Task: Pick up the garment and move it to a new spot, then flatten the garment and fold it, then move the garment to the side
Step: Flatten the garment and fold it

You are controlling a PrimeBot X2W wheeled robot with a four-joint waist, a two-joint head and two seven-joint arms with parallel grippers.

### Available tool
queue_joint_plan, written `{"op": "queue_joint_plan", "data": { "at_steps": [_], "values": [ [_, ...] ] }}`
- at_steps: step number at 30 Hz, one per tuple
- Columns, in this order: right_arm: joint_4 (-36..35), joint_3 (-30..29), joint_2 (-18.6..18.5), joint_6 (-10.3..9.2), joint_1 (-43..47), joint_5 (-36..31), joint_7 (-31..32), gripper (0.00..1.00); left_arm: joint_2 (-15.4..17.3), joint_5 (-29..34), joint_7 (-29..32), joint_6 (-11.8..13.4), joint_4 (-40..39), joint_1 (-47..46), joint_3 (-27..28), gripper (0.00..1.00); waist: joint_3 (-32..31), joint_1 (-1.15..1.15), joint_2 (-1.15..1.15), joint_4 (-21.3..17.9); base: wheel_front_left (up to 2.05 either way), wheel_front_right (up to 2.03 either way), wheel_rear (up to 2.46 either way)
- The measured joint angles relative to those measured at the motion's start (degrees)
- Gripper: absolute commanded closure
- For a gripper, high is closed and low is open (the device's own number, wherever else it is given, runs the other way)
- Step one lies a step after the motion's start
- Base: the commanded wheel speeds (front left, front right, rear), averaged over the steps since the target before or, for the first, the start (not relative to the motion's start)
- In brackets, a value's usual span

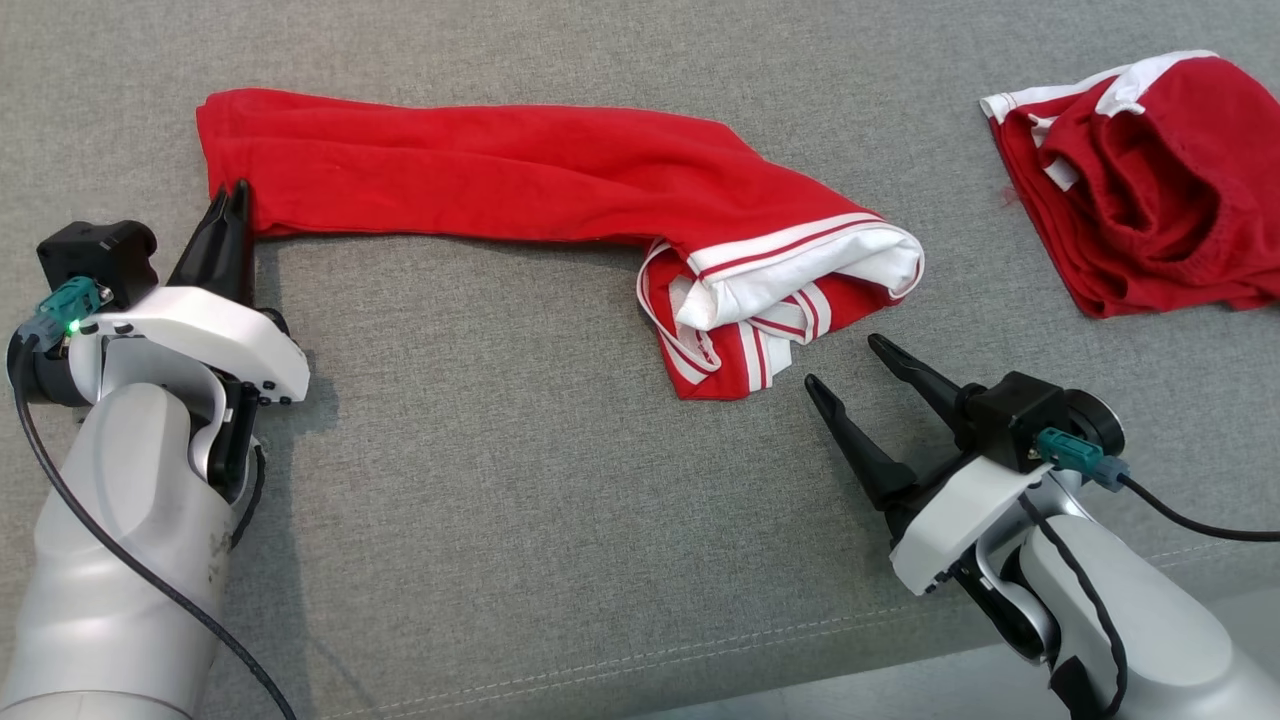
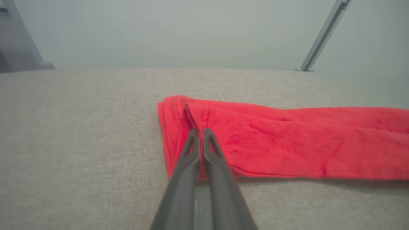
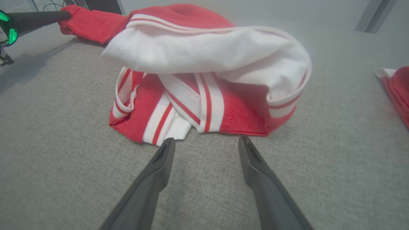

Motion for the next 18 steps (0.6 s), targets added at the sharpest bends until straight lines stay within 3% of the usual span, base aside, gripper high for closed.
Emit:
{"op": "queue_joint_plan", "data": {
  "at_steps": [3,8,18],
  "values": [
    [0.1,-0.5,0.0,0.0,0.0,0.1,0.0,0.0,-0.1,0.0,0.0,0.0,-1.0,0.0,0.6,1.0,-0.2,0.0,0.0,0.0,0.0,0.0,0.0],
    [-0.1,-2.3,-0.3,0.0,0.0,0.0,0.0,0.0,-1.2,-2.3,0.0,-0.2,-9.5,0.2,4.3,1.0,-1.2,0.0,0.0,1.8,0.0,0.0,0.0],
    [-0.3,-1.4,0.3,0.0,0.3,-0.5,0.0,0.0,3.7,-5.2,0.0,-0.2,-15.4,5.4,8.4,1.0,-3.8,0.0,0.0,7.3,0.0,0.0,0.0]
  ]
}}
